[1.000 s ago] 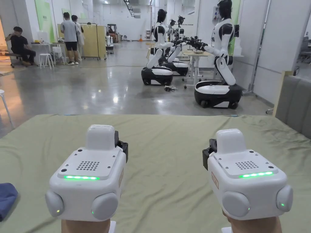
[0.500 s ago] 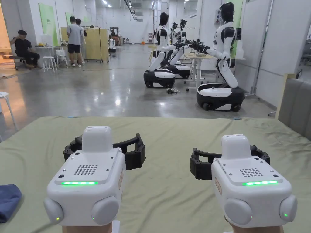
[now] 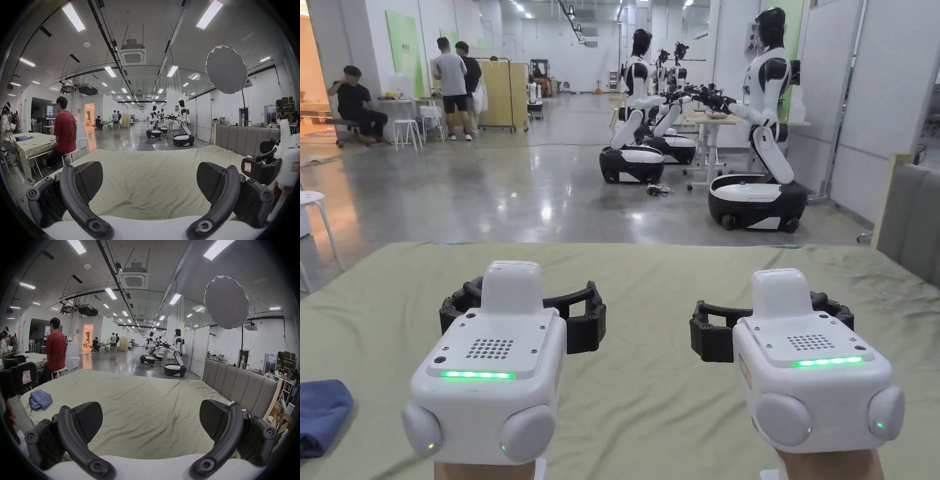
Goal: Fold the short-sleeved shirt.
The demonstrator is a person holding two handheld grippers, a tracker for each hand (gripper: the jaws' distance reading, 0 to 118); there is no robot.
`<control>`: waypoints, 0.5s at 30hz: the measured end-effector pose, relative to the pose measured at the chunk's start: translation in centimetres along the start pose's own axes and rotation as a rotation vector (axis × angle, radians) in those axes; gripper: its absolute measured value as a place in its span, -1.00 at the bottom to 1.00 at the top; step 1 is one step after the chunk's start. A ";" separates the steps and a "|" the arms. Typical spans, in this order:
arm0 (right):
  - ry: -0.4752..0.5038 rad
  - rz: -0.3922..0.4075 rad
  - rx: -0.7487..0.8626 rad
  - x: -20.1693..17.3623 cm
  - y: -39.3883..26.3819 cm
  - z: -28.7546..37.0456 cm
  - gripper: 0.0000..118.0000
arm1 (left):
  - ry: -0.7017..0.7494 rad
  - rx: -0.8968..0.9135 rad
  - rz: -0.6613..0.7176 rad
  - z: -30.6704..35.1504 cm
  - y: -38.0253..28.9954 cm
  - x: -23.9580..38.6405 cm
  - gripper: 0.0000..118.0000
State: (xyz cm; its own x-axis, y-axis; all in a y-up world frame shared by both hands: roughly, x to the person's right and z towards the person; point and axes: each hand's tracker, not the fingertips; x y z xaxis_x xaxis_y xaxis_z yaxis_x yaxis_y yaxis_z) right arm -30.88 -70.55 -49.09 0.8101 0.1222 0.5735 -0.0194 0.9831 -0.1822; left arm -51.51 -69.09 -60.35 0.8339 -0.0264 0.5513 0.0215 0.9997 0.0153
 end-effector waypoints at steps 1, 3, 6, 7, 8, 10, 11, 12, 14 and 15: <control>0.003 -0.009 0.011 0.1 0.0 -0.1 0.99 | -0.003 -0.004 0.010 0.0 0.0 -0.1 0.92; 0.012 -0.040 0.031 0.2 0.2 0.1 0.99 | -0.012 -0.017 0.026 0.1 -0.2 -0.4 0.92; 0.028 -0.047 0.066 0.1 0.6 1.0 1.00 | -0.014 -0.026 0.023 0.1 -1.0 -0.5 0.92; 0.035 -0.048 0.063 0.1 0.8 0.9 1.00 | -0.017 -0.032 0.020 0.1 -1.2 -0.5 0.92; 0.042 -0.059 0.055 0.0 0.9 0.8 1.00 | -0.019 -0.036 0.020 0.1 -1.4 -0.5 0.92; 0.038 -0.075 0.025 -0.2 1.1 0.6 1.00 | -0.025 -0.044 0.036 0.2 -1.7 -0.7 0.92; 0.022 -0.070 0.009 -0.5 1.1 0.6 1.00 | -0.028 -0.049 0.046 0.2 -1.9 -0.8 0.92; 0.021 -0.057 0.005 -0.6 1.2 0.8 1.00 | -0.031 -0.053 0.053 0.2 -2.0 -0.9 0.92; 0.053 -0.044 0.026 -0.5 0.9 1.0 1.00 | -0.033 -0.057 0.059 0.1 -2.0 -1.0 0.92; 0.071 -0.051 0.034 -0.5 0.8 1.2 1.00 | -0.032 -0.058 0.059 0.1 -2.0 -1.0 0.92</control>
State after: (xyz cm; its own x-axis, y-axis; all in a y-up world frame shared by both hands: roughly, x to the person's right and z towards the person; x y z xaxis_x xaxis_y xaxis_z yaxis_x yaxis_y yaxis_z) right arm -32.01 -69.66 -48.55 0.8500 0.0632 0.5230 0.0042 0.9919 -0.1266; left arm -52.45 -71.10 -60.90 0.8167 0.0336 0.5761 0.0054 0.9978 -0.0659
